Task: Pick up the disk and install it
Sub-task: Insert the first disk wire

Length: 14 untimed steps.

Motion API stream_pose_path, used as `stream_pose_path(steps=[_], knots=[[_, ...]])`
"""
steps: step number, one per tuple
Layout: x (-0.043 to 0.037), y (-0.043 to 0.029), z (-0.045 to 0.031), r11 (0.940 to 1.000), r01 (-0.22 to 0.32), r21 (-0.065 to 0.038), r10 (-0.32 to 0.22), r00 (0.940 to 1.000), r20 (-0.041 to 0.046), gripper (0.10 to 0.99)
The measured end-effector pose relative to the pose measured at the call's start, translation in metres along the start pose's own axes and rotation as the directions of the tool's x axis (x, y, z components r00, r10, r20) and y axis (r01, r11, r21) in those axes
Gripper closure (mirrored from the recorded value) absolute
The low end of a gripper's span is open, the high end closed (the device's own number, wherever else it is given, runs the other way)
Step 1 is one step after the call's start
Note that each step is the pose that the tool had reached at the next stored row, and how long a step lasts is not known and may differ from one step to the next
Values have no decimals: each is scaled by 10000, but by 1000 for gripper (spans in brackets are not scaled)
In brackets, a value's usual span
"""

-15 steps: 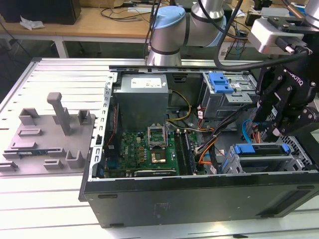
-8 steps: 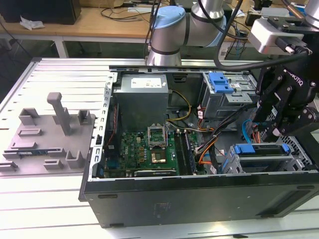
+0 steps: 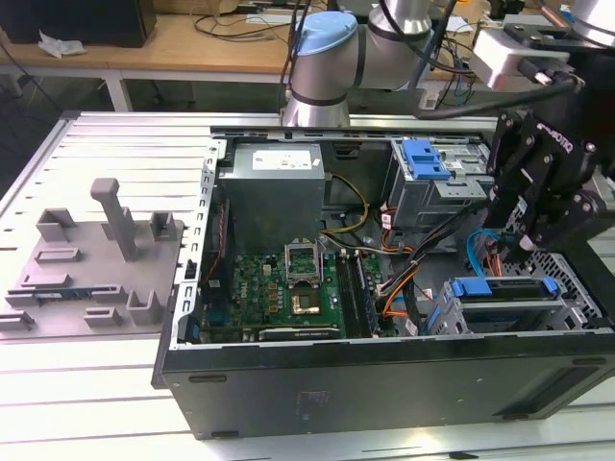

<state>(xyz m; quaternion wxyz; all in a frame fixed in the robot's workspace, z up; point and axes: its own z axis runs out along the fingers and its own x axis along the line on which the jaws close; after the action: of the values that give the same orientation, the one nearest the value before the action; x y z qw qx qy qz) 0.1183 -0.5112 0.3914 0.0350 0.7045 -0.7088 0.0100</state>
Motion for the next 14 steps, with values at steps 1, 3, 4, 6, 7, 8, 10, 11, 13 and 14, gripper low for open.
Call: stream_pose_path(steps=[1, 3, 4, 6, 7, 8, 10, 11, 13, 14], knots=[[-171, 1, -11, 10000, -7, 1, 7, 9998, -186, 584], [-383, 3, -25, 10000, -27, 0, 27, 9970, -777, 584], [-415, 3, -26, 10000, -32, -3, 32, 9956, -932, 584], [-490, 4, -31, 10000, -47, -18, 44, 9907, -1358, 584], [-520, 4, -33, 10000, -53, -23, 49, 9881, -1536, 584], [-584, 4, -37, 10000, -70, -35, 62, 9799, -1996, 584], [-660, 4, -40, 9999, -97, -52, 80, 9628, -2700, 584], [-678, 4, -42, 9999, -106, -57, 85, 9570, -2900, 584], [-721, 2, -42, 9999, -128, -64, 99, 9409, -3387, 584], [-752, -1, -41, 9999, -141, -64, 107, 9286, -3710, 584]])
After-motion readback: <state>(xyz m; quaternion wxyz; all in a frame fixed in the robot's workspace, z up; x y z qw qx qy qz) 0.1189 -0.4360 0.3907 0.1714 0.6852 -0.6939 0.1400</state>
